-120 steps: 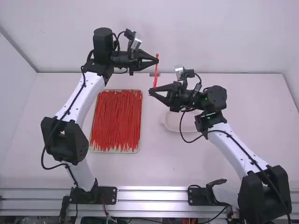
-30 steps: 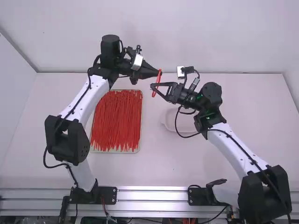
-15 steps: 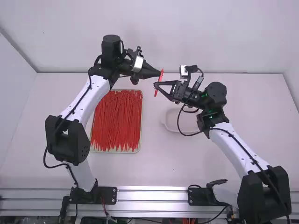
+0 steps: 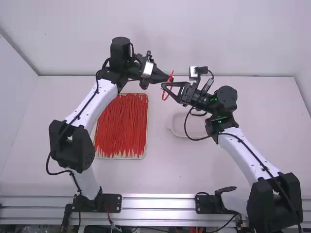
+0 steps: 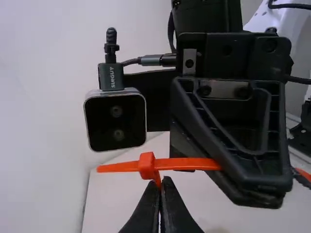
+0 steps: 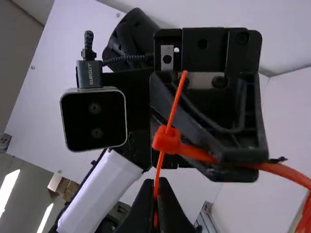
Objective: Fasten the cable tie
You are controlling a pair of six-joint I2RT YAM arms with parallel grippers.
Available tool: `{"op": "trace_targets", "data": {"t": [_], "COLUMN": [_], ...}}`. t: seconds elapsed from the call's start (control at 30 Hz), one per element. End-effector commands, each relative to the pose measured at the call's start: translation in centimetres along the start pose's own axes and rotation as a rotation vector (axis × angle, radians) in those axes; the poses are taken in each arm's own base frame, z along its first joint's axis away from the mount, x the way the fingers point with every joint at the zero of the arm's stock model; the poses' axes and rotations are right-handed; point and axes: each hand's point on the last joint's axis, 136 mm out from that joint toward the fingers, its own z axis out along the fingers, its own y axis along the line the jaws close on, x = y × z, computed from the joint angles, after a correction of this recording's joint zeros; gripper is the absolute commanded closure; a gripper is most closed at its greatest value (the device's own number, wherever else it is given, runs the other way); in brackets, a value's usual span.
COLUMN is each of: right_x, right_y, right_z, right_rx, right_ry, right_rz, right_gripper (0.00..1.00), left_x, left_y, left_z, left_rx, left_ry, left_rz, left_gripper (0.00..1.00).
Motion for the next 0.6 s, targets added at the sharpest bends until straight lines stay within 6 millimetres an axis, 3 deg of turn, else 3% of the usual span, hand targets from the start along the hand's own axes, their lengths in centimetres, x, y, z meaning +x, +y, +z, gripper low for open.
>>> {"op": "trace_targets", "data": {"t": [0.0,0.57], "right_x": [-0.7,-1.7], "right_y": [1.9,1.5], "right_z": [-0.2,-1.4], "right_rx": [-0.028,-0.011], "right_ry": [-0.004,-0.019], "right_rz": [-0.038,-0.044], "right_gripper": [1.0,1.0], "left_x": [-0.2,1.3], "left_y": [-0.9,-1.7], "left_z": [0.8,0.7], "left_rx": [0.045,0.041], "left_ry": [-0.034,-0.035], "left_rz": [0.033,0.113], "left_gripper": [0.99,0.99]}}
